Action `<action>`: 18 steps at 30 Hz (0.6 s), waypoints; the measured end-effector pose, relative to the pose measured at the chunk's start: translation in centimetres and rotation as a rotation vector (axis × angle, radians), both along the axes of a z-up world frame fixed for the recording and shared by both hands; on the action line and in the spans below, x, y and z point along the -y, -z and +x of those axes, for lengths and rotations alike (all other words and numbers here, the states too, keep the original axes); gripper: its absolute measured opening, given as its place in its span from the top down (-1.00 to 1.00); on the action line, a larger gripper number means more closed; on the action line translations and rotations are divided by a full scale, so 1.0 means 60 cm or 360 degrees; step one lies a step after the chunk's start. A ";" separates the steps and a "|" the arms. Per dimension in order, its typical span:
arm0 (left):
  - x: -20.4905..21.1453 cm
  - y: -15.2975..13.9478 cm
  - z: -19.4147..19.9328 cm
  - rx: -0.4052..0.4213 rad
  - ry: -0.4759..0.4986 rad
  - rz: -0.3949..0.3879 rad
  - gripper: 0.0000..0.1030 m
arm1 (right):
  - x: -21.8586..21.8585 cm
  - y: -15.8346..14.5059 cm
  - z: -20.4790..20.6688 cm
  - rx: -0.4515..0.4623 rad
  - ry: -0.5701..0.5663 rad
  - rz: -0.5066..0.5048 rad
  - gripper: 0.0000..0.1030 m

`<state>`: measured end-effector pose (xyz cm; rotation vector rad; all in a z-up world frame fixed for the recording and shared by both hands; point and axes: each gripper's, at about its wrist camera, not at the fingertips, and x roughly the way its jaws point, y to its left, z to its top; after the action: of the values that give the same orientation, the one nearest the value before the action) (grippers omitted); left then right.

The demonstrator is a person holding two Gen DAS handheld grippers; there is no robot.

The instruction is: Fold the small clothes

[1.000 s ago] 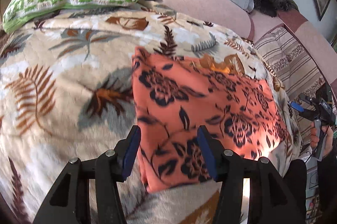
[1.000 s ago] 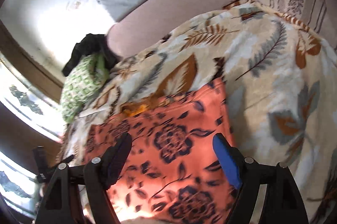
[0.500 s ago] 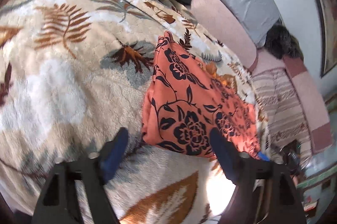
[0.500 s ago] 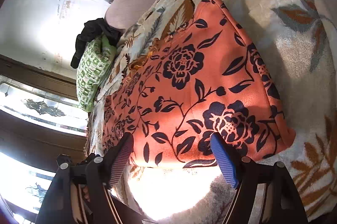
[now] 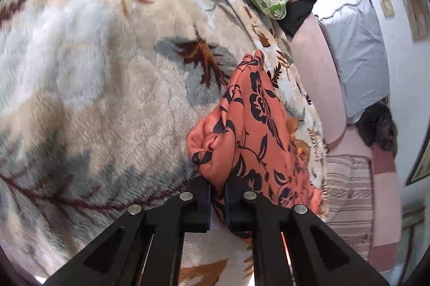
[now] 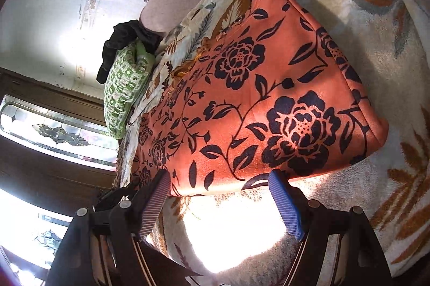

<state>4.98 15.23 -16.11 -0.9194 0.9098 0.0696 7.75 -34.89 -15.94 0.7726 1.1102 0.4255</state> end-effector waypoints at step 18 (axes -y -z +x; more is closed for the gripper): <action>0.149 -0.108 0.043 0.0112 0.0481 0.0932 -0.42 | 0.084 0.048 -0.069 -0.0239 0.0313 0.0321 -0.59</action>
<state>7.55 6.29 -9.64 -0.2364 0.8855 0.0403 3.60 -39.92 -18.80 1.0961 1.1284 0.3198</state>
